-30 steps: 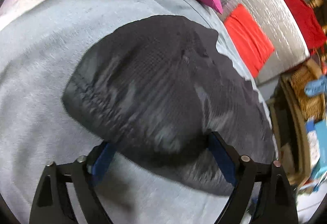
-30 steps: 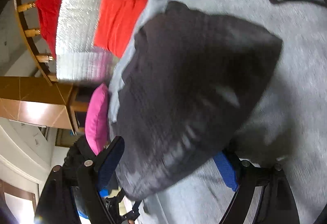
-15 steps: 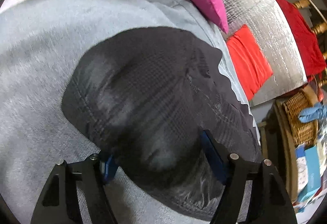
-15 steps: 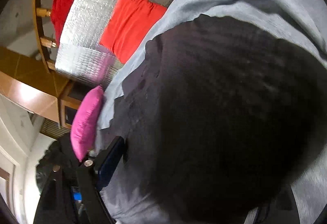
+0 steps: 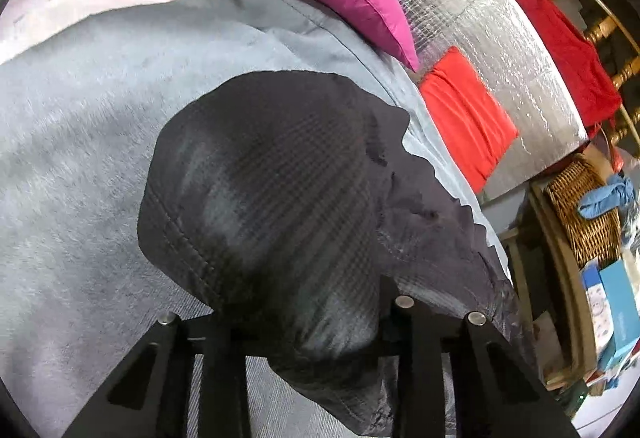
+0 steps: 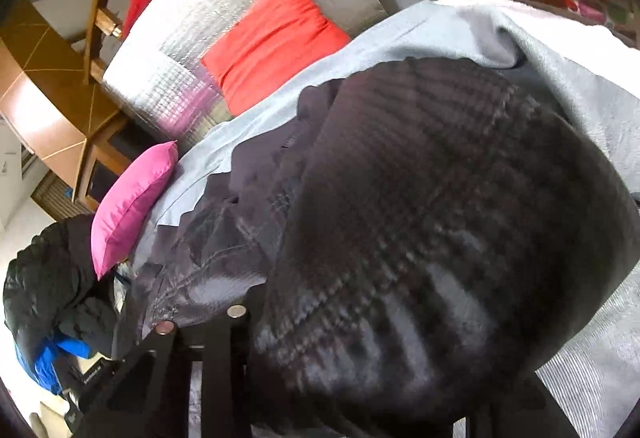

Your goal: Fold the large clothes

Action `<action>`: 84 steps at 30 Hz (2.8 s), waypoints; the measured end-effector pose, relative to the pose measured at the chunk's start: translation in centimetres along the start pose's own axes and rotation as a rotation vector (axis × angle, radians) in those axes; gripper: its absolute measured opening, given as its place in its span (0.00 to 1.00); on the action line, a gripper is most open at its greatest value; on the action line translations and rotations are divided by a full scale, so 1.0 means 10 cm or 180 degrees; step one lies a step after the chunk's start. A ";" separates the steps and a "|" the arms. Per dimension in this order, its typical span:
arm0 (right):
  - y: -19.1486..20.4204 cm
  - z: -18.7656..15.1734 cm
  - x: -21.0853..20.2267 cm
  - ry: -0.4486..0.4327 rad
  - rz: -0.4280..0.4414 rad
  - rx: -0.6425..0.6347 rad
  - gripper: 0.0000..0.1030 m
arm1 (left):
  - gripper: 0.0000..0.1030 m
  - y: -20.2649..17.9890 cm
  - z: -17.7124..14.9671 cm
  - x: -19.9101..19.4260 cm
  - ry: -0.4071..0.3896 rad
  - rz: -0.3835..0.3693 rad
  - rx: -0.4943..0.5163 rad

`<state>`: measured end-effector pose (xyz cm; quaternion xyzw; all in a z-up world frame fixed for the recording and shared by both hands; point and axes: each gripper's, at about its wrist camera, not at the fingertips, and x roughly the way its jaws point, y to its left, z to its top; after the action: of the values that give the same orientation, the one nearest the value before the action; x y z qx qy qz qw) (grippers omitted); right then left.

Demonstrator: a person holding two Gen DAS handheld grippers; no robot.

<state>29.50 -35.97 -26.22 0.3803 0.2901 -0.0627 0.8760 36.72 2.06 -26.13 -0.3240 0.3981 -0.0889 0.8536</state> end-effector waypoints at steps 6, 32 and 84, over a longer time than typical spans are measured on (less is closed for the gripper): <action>0.11 -0.17 -0.34 -0.0038 0.0007 -0.0248 0.38 | 0.32 0.06 -0.01 -0.23 0.0069 -0.0064 0.0014; -0.50 -0.92 -0.94 0.0434 0.0260 0.0285 0.64 | 0.62 0.33 -0.69 -0.77 0.0120 0.0621 0.0650; -0.29 -0.36 -1.03 0.0591 -0.0132 -0.0115 0.65 | 0.78 0.19 -0.66 -1.23 -0.0161 0.1546 0.1647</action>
<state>18.40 -36.63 -24.28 0.3625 0.3789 -0.0402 0.8505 23.47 5.39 -22.78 0.0049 0.4066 0.0268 0.9132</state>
